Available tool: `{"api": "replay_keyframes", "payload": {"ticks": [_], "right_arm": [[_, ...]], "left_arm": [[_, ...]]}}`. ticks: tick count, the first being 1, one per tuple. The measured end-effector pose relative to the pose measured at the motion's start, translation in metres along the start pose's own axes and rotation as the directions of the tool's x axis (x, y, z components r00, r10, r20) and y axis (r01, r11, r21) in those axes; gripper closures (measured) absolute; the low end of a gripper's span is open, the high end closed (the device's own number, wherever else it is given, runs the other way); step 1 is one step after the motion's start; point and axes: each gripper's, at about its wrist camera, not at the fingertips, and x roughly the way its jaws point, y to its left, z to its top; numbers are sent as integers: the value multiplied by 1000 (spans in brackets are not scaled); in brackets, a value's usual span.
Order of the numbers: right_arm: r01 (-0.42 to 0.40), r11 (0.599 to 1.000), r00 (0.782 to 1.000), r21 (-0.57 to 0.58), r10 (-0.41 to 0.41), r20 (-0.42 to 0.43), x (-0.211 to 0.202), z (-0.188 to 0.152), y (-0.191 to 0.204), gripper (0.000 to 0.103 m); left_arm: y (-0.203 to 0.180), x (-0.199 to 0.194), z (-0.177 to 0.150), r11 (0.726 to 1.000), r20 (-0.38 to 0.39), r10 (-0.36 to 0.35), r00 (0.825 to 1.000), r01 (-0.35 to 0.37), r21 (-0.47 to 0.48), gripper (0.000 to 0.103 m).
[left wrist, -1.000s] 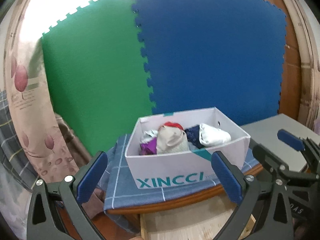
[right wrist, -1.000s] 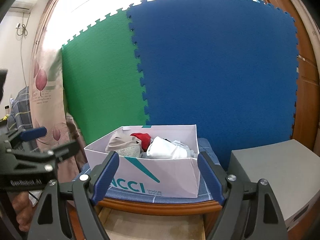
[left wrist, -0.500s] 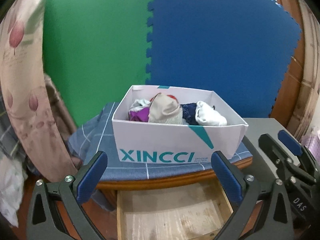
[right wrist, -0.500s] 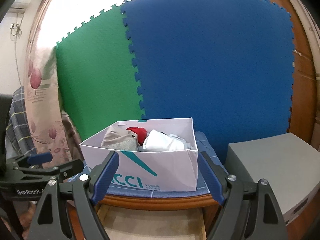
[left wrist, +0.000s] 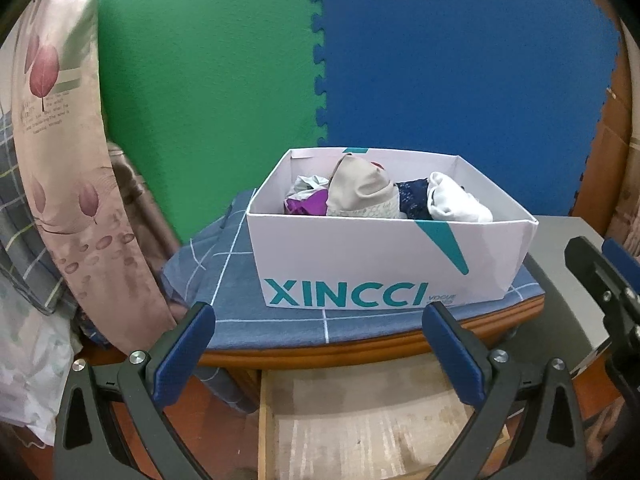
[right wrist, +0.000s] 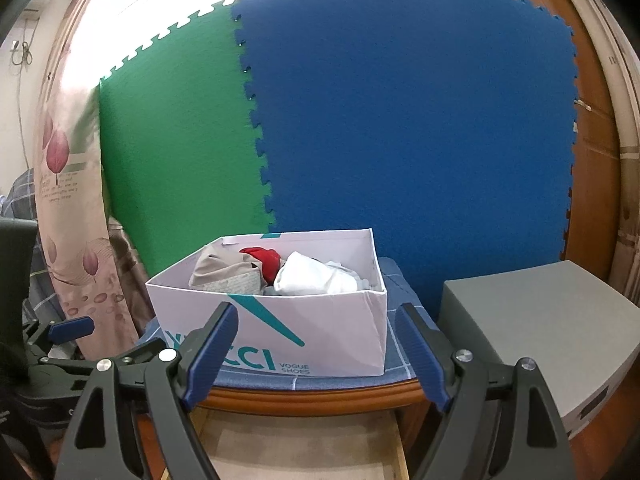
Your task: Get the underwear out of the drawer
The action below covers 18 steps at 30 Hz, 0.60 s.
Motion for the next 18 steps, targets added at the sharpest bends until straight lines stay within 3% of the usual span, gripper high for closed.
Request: {"api": "replay_keyframes", "payload": {"ticks": [18], "right_arm": [[-22,1000,1000,-4,22,-12,-1,-3,1,20]], "left_arm": [[-6,7,-6,1000,-25,-18,1000,19,21,0]]}}
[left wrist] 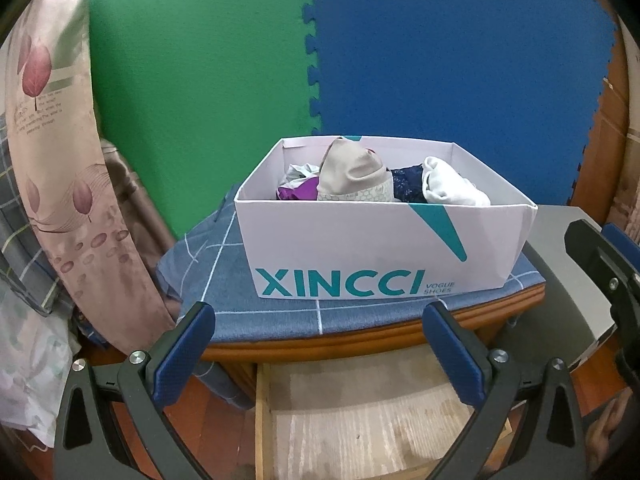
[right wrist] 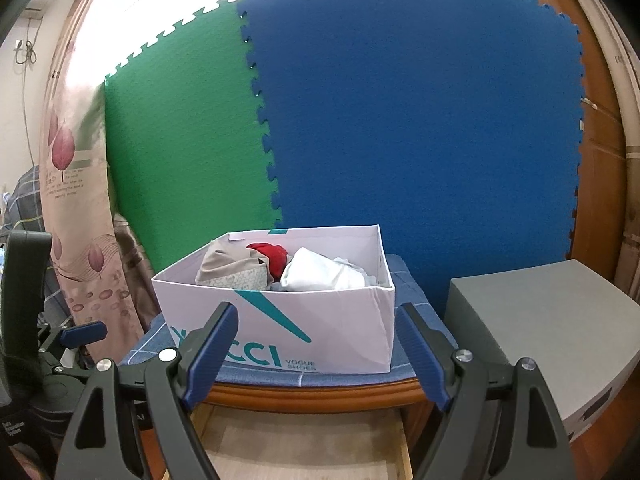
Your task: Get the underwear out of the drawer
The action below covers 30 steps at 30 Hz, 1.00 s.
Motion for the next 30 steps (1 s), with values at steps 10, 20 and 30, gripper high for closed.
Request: {"api": "replay_keyframes", "payload": {"ticks": [10,20,30], "right_arm": [[-7,1000,1000,-3,7,-7,1,-1,1,20],[-13,1000,1000,-2,13,-16,3,-1,1,20],[-17,1000,1000,-4,17,-18,4,-2,2,20]], "left_arm": [[-1,1,-2,1000,-10,-8,1000,8,7,0],[-1,6,-4,1000,-36,-19,999,19,7,0],[-2,6,-5,1000,-38,-21,999,21,11,0]]}}
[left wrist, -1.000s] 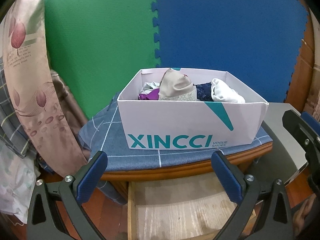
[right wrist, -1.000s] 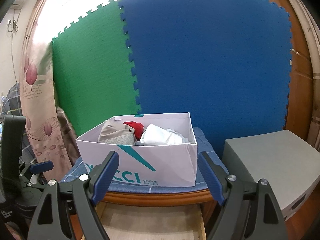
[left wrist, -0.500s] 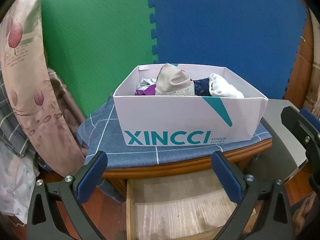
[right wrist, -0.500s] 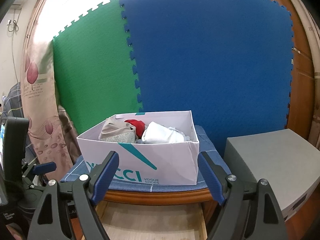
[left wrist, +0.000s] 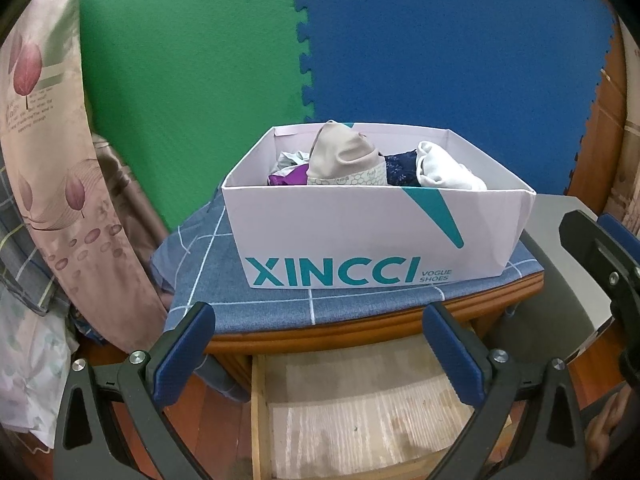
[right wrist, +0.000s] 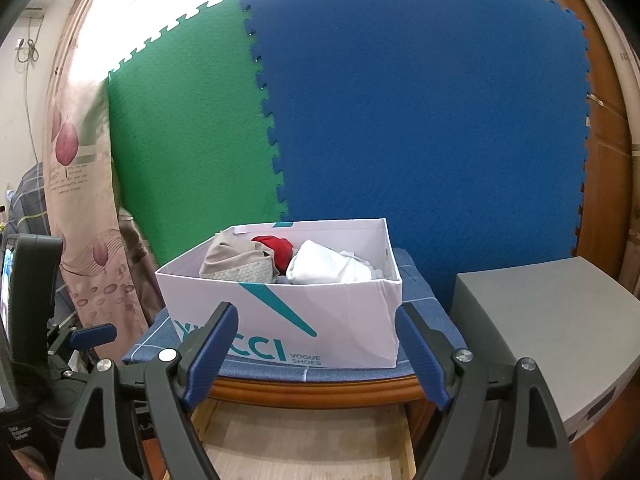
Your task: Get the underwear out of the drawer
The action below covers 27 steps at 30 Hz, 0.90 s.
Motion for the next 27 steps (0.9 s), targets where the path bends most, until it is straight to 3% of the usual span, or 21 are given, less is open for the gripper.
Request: {"api": "replay_keyframes", "payload": {"ticks": [27], "right_arm": [[-2,1000,1000,7,2,-11,3,0,-1,20]], "left_arm": [[3,3,0,1000,-23,-20,1000,20,-7,0]]}}
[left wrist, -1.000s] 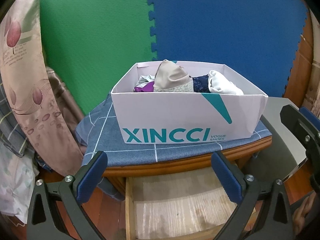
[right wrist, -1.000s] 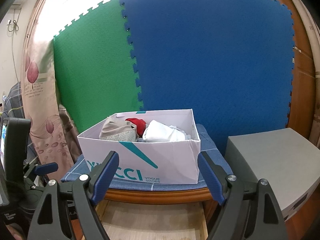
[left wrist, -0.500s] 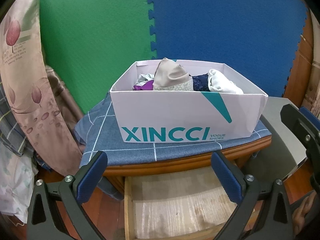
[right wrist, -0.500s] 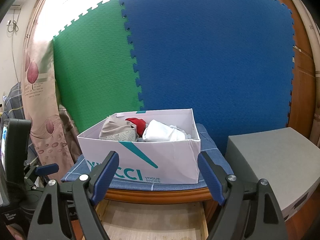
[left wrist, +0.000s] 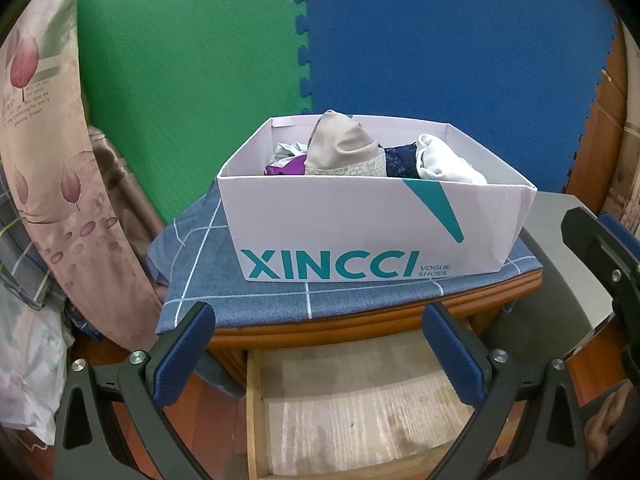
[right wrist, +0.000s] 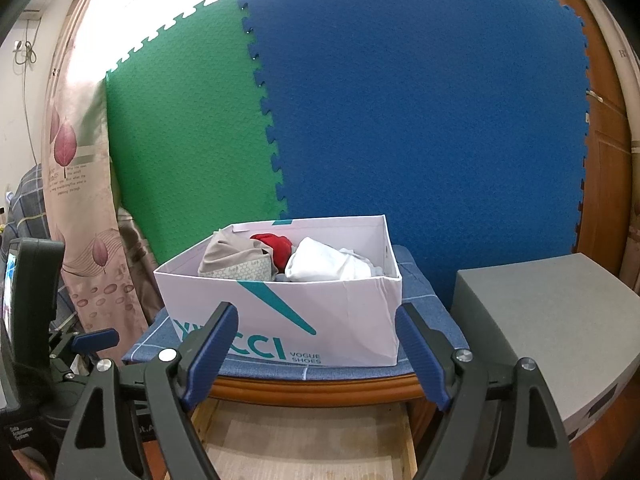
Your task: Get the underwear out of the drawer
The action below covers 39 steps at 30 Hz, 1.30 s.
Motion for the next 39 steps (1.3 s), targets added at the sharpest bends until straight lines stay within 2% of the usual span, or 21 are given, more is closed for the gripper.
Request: {"api": "replay_keyframes", "payload": {"ticks": [16,26,29,32,33,39], "right_arm": [[-6,1000,1000,1,6,0,0,0,1,20],[-10,1000,1000,3,10,-5,0,-1,0,20],[-11,1000,1000,3,11,-8,1,0,-1,20],[-12,1000,1000,9,12,-2,0,0,-3,20],[-8,1000,1000,10,8,2,-1,1,-5,20],[21,999,1000,37,-21,-8,-3,11,-32,20]], "left_arm": [[1,1,0,1000,-7,-1,1000,1,-2,0],[1,5,-4,1000,-31,-26,999,25,-14,0],[1,2,-7,1000,20,15,1000,-14,-27,0],[-1,-4,-6,1000,52,29,998,-29,-7,0],[-2,-5,-6,999,63,54,997,-54,1,0],[0,-4,-4,999,35,50,998,-50,1,0]]}}
